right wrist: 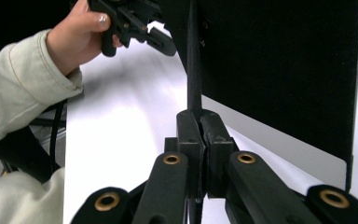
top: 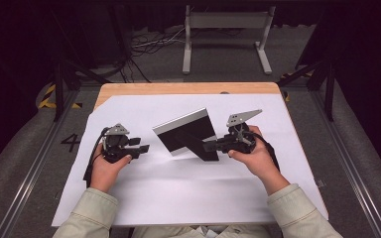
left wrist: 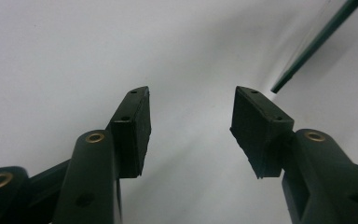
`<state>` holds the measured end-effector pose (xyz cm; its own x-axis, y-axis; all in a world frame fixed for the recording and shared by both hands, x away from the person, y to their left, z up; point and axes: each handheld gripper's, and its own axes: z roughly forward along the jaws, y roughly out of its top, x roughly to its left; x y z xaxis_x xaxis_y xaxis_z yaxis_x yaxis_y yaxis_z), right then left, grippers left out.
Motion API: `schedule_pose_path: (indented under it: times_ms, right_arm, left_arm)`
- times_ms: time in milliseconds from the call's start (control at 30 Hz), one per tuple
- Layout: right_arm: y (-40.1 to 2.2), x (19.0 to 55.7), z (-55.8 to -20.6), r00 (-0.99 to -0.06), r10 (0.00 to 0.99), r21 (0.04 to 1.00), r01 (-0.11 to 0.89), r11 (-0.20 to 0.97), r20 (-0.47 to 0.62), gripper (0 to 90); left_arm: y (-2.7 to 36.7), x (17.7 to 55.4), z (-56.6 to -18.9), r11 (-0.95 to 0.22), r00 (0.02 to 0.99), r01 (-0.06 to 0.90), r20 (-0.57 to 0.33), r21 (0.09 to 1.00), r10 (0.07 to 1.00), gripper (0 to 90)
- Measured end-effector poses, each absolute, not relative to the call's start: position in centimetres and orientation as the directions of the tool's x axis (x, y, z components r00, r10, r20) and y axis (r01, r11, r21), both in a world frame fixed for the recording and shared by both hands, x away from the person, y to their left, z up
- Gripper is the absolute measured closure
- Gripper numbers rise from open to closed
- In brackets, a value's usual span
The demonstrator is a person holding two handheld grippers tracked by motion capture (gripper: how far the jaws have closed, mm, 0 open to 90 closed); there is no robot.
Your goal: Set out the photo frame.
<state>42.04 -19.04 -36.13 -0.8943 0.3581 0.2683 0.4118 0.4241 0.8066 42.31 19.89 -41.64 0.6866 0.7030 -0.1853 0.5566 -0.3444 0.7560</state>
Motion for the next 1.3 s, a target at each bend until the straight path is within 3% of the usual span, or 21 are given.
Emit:
schedule_pose_path:
  times_ms: [333, 667, 1300]
  right_arm:
    - [-19.5, 41.9, -37.0, -0.911, 0.353, 0.793, 0.372, 0.483, 0.213, 87.7]
    - [-19.5, 40.9, -37.2, -0.946, 0.308, 0.786, 0.269, 0.557, 0.105, 87.7]
    - [-20.7, 40.3, -39.1, -0.961, 0.273, 0.736, 0.221, 0.639, 0.05, 87.6]
  left_arm:
    - [19.9, 42.3, -41.6, -0.346, 0.688, 0.556, -0.184, 0.756, 0.702, 48.1]
    - [19.8, 42.2, -41.6, -0.347, 0.69, 0.555, -0.184, 0.756, 0.7, 48.1]
    - [19.5, 42.2, -41.7, -0.354, 0.695, 0.554, -0.185, 0.754, 0.695, 48.0]
